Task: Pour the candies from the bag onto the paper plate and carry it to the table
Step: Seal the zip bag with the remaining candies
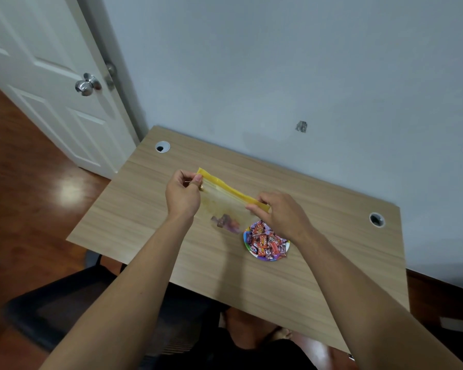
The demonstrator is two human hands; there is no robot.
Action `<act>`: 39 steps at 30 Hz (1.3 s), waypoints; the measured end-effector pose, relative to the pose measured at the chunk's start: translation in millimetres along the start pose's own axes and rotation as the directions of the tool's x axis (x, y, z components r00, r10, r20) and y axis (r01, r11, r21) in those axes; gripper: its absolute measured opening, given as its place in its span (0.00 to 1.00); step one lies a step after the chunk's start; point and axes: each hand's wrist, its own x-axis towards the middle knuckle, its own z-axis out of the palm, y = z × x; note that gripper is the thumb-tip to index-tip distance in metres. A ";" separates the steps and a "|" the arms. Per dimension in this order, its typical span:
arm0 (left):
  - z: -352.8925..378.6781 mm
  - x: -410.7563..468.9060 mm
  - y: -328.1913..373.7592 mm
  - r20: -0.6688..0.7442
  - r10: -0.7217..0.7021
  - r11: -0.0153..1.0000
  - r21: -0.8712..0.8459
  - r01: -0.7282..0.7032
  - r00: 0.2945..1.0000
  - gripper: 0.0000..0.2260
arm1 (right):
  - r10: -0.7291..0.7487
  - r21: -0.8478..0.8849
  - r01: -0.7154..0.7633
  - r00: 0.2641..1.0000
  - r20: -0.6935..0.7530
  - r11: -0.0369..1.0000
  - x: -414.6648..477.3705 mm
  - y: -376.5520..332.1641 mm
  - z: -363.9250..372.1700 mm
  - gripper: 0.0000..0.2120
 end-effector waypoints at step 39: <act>-91.0 20.2 -96.3 0.416 -0.259 0.946 0.289 0.143 0.872 0.08 | 0.152 0.246 -0.216 0.955 0.255 0.945 -44.5 8.9 105.0 0.07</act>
